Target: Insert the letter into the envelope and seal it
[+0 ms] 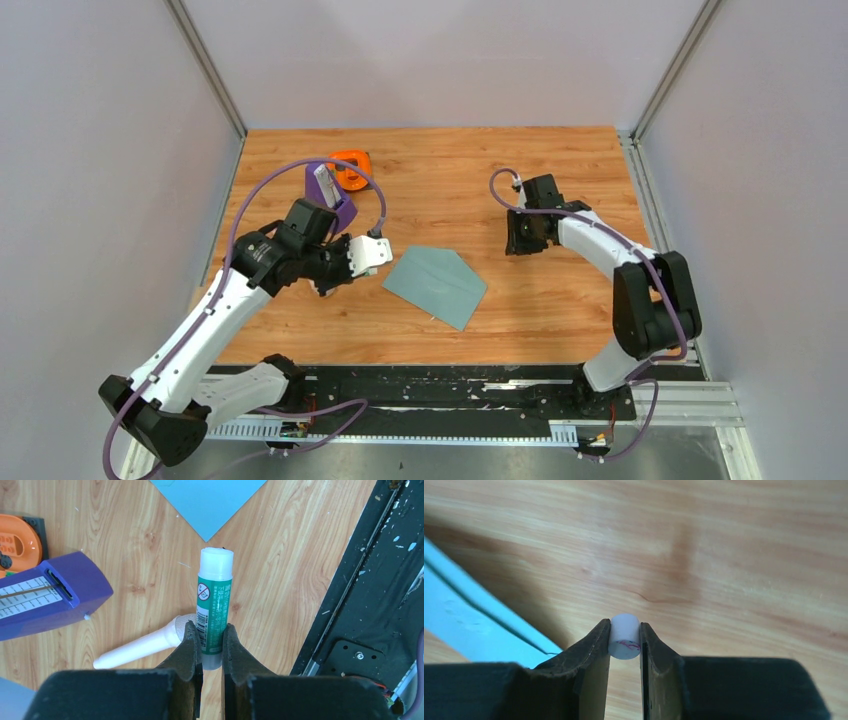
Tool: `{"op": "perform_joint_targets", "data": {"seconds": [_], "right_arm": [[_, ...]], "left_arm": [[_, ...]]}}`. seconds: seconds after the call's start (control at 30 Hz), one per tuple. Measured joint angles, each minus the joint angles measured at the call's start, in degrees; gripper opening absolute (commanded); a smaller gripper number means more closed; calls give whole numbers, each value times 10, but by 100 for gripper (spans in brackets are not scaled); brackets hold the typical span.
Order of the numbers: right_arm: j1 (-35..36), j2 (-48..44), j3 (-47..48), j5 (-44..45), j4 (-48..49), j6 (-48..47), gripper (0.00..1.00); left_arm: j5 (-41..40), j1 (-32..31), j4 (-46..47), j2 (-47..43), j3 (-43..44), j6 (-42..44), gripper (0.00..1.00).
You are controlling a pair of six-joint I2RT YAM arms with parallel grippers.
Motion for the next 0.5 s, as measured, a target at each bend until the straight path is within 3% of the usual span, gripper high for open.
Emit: {"op": "perform_joint_targets", "data": {"seconds": [0.2,0.27,0.5], "right_arm": [[3,80,36,62,-70,9,0],[5,111,51,75,-77,9,5],[5,144,69,82,-84,16,53]], "left_arm": [[7,0,0,-1,7,-1,0],[8,0,0,-1,9,-2,0],[15,0,0,-3,14,-2,0]]}}
